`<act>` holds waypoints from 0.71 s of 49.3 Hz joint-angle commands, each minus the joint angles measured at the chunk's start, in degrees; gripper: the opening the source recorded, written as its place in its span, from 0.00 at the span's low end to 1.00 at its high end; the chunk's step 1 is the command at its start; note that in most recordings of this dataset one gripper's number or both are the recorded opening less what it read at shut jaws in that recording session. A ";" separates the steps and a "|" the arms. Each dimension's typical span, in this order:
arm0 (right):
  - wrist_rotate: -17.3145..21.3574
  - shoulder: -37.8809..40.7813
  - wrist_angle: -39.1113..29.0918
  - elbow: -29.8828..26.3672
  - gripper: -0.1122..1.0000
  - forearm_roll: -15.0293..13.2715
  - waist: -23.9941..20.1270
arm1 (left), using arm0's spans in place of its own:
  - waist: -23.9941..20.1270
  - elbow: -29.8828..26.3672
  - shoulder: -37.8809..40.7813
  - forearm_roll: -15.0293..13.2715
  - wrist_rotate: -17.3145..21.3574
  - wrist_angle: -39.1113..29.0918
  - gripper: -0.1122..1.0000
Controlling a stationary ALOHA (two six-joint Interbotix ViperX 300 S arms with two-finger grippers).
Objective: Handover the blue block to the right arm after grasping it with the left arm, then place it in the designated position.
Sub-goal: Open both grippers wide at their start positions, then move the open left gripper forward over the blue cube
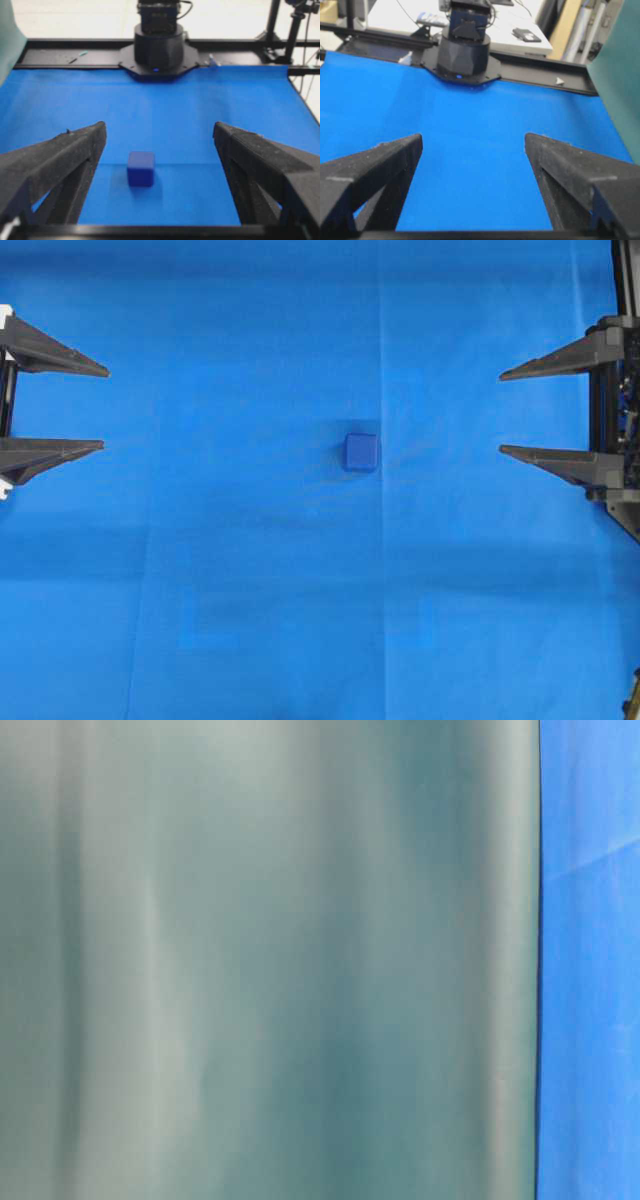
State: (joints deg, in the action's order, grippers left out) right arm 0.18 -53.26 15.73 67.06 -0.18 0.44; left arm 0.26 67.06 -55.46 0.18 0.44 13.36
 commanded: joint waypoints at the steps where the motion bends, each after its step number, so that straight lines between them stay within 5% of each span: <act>1: 0.09 0.35 0.26 -0.97 0.97 0.09 0.09 | -1.14 -0.53 0.35 0.09 0.09 -0.26 0.92; 19: 0.09 0.35 0.53 -1.05 0.97 0.26 0.00 | -2.55 -0.97 2.20 0.09 -0.18 1.93 0.92; 35: 0.18 0.35 0.53 -1.41 0.97 0.26 0.09 | -3.69 -4.66 13.36 0.09 0.18 8.79 0.92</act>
State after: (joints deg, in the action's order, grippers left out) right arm 0.26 -53.26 15.82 67.06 -0.09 0.44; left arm -3.08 64.95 -45.35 0.18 0.53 20.13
